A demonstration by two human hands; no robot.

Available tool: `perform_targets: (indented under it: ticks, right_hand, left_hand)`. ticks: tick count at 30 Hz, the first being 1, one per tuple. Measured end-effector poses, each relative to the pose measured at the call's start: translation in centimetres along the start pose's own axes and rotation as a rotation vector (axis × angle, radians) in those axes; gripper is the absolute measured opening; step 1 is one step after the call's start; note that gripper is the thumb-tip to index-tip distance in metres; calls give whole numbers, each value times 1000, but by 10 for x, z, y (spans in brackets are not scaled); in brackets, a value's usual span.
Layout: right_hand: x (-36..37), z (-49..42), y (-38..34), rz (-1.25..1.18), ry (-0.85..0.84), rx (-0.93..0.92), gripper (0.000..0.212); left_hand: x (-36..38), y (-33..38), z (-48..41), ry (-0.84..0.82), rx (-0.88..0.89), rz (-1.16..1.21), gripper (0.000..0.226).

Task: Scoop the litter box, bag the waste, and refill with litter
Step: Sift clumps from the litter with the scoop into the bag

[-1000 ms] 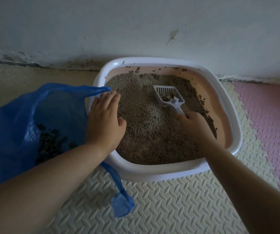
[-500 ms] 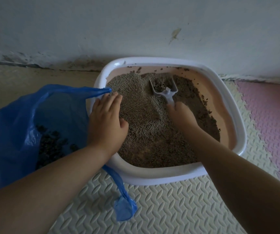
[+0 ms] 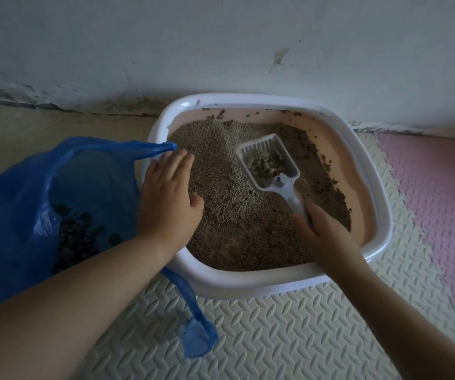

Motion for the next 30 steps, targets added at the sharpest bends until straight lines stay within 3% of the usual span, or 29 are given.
perform_targets:
  ticks: [4,17,24,30]
  right_hand:
    - [-2,11,6,-86,10,68,34]
    - [1,-39,52,58,-191,374,38]
    - [-12,-101,44,-66,-210,412,32]
    - [-17,-142,25,-99,-107,462,36]
  left_hand:
    - [0,-1,0,-1,2,-7,62]
    - [1,1,-1,-19,17,-43,61]
    - [1,1,-1,-15,11,-26,62]
    - [1,0,-2,-21,9,-19,63]
Point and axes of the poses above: each hand's wrist, its own z-axis away from the middle knuckle, its own x-axis out of the palm, y = z × x, the point moved 7 cm from there along -z, towards the middle knuckle, and after that the axes turned 1 degree about x, right-handed, at the moved point
